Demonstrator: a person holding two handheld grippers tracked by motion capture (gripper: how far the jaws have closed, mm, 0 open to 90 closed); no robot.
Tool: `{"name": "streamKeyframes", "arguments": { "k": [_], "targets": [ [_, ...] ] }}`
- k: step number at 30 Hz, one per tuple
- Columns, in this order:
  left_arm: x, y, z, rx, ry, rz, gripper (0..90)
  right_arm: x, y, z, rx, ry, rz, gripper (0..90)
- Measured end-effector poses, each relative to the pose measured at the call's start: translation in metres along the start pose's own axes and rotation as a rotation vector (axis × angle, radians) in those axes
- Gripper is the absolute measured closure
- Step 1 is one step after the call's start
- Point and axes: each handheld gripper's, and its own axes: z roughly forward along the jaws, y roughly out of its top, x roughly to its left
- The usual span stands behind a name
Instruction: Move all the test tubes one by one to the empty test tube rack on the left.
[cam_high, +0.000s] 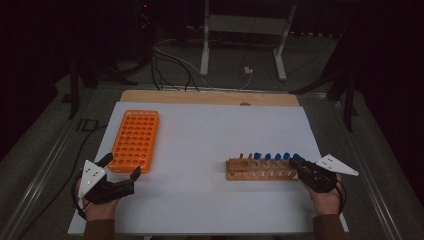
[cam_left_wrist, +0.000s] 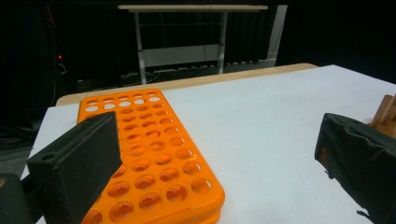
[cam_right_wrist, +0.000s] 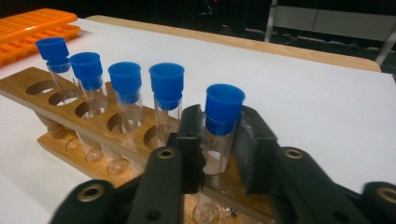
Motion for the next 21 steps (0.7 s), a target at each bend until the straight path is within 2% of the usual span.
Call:
{"name": "streamKeyframes", "arguments": {
  "k": [6,14,21],
  "targets": [
    [-0.001,-0.001,0.001,0.001,-0.012,-0.001,1.0,0.002,0.002,-0.001,-0.002,-0.006,-0.002,76.7],
    [-0.003,0.000,0.002,0.006,-0.020,-0.005,1.0,0.000,0.010,-0.005,-0.011,-0.013,0.032,76.9],
    [-0.001,0.001,0.000,-0.003,-0.031,-0.024,1.0,0.003,0.026,-0.015,-0.043,-0.016,0.008,77.0]
  ]
}}
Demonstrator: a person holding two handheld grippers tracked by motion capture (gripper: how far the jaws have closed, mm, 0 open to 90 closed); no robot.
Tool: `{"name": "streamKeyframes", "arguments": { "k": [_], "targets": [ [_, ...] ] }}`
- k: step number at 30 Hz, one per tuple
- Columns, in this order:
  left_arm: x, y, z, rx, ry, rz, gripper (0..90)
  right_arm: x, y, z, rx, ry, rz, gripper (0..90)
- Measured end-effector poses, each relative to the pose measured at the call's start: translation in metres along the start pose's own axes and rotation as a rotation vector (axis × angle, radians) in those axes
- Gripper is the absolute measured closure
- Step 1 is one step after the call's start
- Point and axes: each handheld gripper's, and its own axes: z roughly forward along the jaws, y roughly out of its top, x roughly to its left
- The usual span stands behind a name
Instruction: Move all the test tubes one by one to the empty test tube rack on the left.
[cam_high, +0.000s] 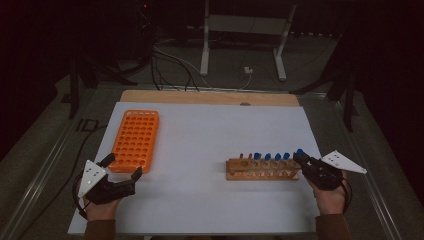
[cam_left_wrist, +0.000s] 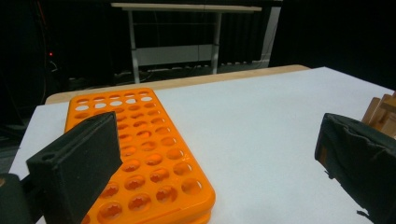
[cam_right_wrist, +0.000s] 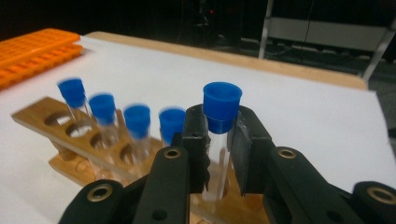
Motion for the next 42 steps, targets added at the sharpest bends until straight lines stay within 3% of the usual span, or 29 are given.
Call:
{"name": "streamKeyframes", "arguments": {
  "k": [8,16,23,26,29,30,31,33,34,38,39,41,42],
  "targets": [
    [-0.005,0.003,0.002,0.006,-0.025,0.002,1.0,0.003,0.025,-0.019,-0.054,0.003,-0.024,77.0],
    [-0.017,0.006,0.008,0.011,-0.060,0.026,0.9,0.013,0.032,-0.019,-0.045,0.037,-0.045,77.1],
    [-0.031,0.010,0.014,0.000,-0.120,0.017,0.9,0.023,0.034,-0.017,-0.027,0.130,-0.031,77.0],
    [-0.043,0.015,0.021,0.017,-0.162,-0.003,0.9,0.029,0.033,-0.013,-0.022,0.203,-0.018,77.0],
    [-0.051,0.019,0.025,0.026,-0.180,0.004,0.9,0.037,0.035,-0.007,-0.027,0.267,-0.002,77.0],
    [-0.056,0.021,0.027,0.034,-0.190,0.010,0.9,0.037,0.035,-0.007,-0.027,0.267,-0.002,77.0],
    [-0.060,0.023,0.030,0.041,-0.197,0.014,0.9,0.045,0.038,-0.003,-0.032,0.303,-0.008,77.0],
    [-0.072,0.028,0.039,0.058,-0.241,0.010,1.0,0.054,0.041,0.002,-0.034,0.333,-0.020,77.0],
    [-0.072,0.028,0.039,0.058,-0.241,0.010,1.0,0.054,0.041,0.002,-0.034,0.333,-0.020,77.0],
    [-0.091,0.035,0.053,0.069,-0.290,0.027,3.0,0.078,0.050,0.017,-0.032,0.397,-0.049,77.0],
    [-0.096,0.036,0.056,0.071,-0.303,0.035,3.0,0.078,0.050,0.017,-0.032,0.397,-0.049,77.0],
    [-0.107,0.039,0.062,0.074,-0.326,0.052,3.2,0.091,0.053,0.025,-0.027,0.423,-0.059,77.0],
    [-0.119,0.041,0.068,0.085,-0.358,0.071,3.3,0.095,0.054,0.028,-0.028,0.431,-0.061,77.0]
  ]
}}
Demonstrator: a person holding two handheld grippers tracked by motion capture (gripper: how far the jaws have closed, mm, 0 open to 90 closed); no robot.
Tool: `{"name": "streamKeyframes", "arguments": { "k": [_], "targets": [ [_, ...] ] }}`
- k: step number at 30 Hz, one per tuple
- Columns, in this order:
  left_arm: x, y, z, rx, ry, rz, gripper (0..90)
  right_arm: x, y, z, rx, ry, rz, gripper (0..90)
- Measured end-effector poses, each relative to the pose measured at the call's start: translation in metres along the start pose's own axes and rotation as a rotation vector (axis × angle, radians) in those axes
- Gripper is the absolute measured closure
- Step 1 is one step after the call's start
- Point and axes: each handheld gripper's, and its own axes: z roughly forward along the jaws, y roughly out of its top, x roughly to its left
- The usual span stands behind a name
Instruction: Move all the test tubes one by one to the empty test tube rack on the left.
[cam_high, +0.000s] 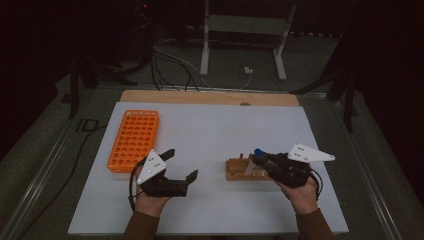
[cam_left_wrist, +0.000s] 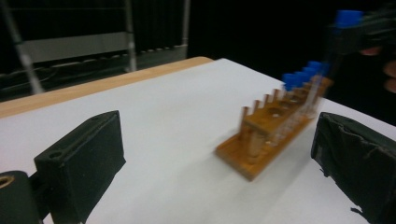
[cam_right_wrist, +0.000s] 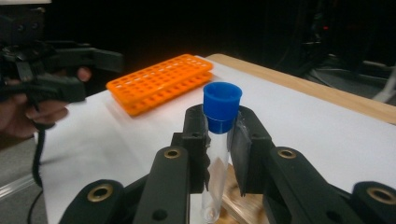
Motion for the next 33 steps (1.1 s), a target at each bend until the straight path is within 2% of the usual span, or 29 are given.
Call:
{"name": "streamKeyframes", "arguments": {
  "k": [1,5,8,10,12,13,14,15,16,17,19,20,22,25,26,32,33],
  "targets": [
    [0.000,0.000,0.000,0.000,0.000,0.000,3.6,0.000,0.000,0.000,0.000,0.000,0.000,77.0],
    [-0.016,0.004,0.020,0.029,-0.040,0.023,5.6,0.014,0.005,0.021,0.014,0.034,-0.006,77.0],
    [-0.025,0.005,0.035,0.055,-0.062,0.028,7.1,0.019,0.007,0.029,0.020,0.047,-0.005,77.0],
    [-0.032,0.006,0.042,0.057,-0.073,0.036,10.6,0.024,0.008,0.035,0.026,0.057,-0.014,77.0],
    [-0.037,0.006,0.047,0.049,-0.074,0.044,17.3,0.028,0.008,0.041,0.036,0.062,-0.021,77.0],
    [-0.039,0.006,0.049,0.047,-0.078,0.049,24.9,0.030,0.008,0.045,0.038,0.070,-0.020,77.0],
    [-0.041,0.007,0.051,0.043,-0.083,0.057,24.9,0.030,0.008,0.045,0.038,0.070,-0.020,77.0],
    [-0.043,0.007,0.052,0.042,-0.087,0.064,29.5,0.031,0.008,0.046,0.040,0.073,-0.017,77.0],
    [-0.044,0.008,0.053,0.048,-0.088,0.076,42.8,0.032,0.008,0.048,0.041,0.080,-0.016,77.0],
    [-0.046,0.008,0.055,0.056,-0.086,0.085,47.8,0.033,0.008,0.049,0.039,0.084,-0.017,77.0],
    [-0.048,0.008,0.057,0.051,-0.105,0.098,57.9,0.034,0.008,0.050,0.043,0.084,-0.016,77.0],
    [-0.049,0.009,0.057,0.052,-0.111,0.103,57.9,0.034,0.008,0.050,0.043,0.084,-0.016,77.0],
    [-0.050,0.009,0.058,0.051,-0.111,0.107,65.6,0.034,0.007,0.051,0.046,0.091,-0.012,77.0],
    [-0.048,0.009,0.058,0.049,-0.112,0.100,70.3,0.034,0.007,0.051,0.048,0.093,-0.013,77.0],
    [-0.047,0.009,0.057,0.046,-0.113,0.095,75.4,0.034,0.007,0.050,0.047,0.097,-0.014,77.0],
    [-0.045,0.009,0.057,0.046,-0.126,0.084,77.2,0.034,0.007,0.050,0.047,0.103,-0.015,76.0],
    [-0.044,0.009,0.057,0.049,-0.123,0.083,77.3,0.032,0.007,0.049,0.038,0.105,-0.008,62.3]
  ]
}}
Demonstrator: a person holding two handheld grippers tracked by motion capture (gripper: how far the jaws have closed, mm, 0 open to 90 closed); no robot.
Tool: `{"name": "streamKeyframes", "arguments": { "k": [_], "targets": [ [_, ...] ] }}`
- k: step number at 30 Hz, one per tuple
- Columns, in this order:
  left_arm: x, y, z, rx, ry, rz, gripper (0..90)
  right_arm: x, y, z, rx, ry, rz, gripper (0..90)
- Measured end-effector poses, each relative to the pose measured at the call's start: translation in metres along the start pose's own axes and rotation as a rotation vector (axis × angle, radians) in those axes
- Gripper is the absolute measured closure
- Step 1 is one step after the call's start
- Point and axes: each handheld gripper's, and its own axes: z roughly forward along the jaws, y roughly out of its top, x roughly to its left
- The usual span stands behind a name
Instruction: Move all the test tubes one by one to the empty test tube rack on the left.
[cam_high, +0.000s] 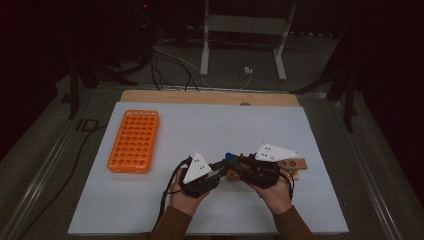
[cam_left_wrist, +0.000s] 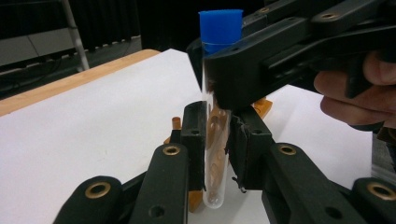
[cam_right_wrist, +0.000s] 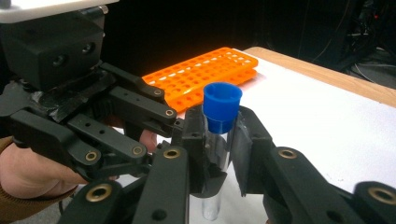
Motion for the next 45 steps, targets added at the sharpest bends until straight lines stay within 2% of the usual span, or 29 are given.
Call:
{"name": "streamKeyframes", "arguments": {
  "k": [1,2,3,4,5,6,7,11,14,16,17,18,22,27,30,37,45],
  "targets": [
    [0.001,0.000,0.000,0.001,0.004,-0.007,77.3,0.000,0.000,0.000,0.000,0.000,0.000,62.3],
    [0.003,0.000,-0.001,-0.001,0.007,-0.011,77.2,-0.001,0.000,-0.001,-0.008,-0.002,0.002,53.1],
    [0.005,0.000,-0.002,-0.003,0.011,-0.013,77.3,-0.001,0.001,-0.004,-0.015,-0.030,-0.002,35.9],
    [0.006,-0.001,-0.003,-0.006,0.016,-0.019,77.3,-0.001,0.001,-0.004,-0.015,-0.030,-0.002,35.9],
    [0.010,-0.001,-0.007,-0.010,0.027,-0.025,77.2,-0.003,0.002,-0.007,-0.021,-0.063,-0.001,24.2],
    [0.010,-0.001,-0.007,-0.010,0.027,-0.025,77.2,-0.003,0.002,-0.007,-0.021,-0.063,-0.001,24.2],
    [0.011,-0.001,-0.008,-0.015,0.031,-0.029,77.3,-0.007,0.002,-0.012,-0.035,-0.087,0.008,15.1],
    [0.016,-0.002,-0.015,-0.022,0.053,-0.036,77.2,-0.014,0.001,-0.021,-0.035,-0.159,-0.005,2.0],
    [0.020,-0.003,-0.021,-0.021,0.070,-0.035,77.2,-0.019,-0.001,-0.026,-0.027,-0.196,-0.006,0.2],
    [0.023,-0.005,-0.025,-0.026,0.081,-0.041,77.2,-0.026,-0.005,-0.035,-0.032,-0.235,0.003,0.0],
    [0.024,-0.005,-0.027,-0.028,0.087,-0.044,77.2,-0.026,-0.005,-0.035,-0.032,-0.235,0.003,0.0],
    [0.026,-0.006,-0.030,-0.028,0.092,-0.044,77.2,-0.031,-0.008,-0.041,-0.028,-0.265,-0.001,0.0],
    [0.035,-0.008,-0.040,-0.032,0.112,-0.054,77.1,-0.040,-0.013,-0.052,-0.032,-0.298,0.013,0.0],
    [0.046,-0.011,-0.052,-0.037,0.148,-0.060,77.1,-0.049,-0.021,-0.063,-0.039,-0.331,0.043,0.0],
    [0.053,-0.013,-0.060,-0.049,0.174,-0.072,77.1,-0.052,-0.023,-0.066,-0.041,-0.345,0.043,0.0],
    [0.069,-0.013,-0.080,-0.074,0.233,-0.080,77.1,-0.059,-0.027,-0.080,-0.074,-0.372,0.079,0.0],
    [0.084,-0.018,-0.097,-0.085,0.274,-0.096,77.1,-0.066,-0.032,-0.095,-0.090,-0.408,0.110,0.0]
  ]
}}
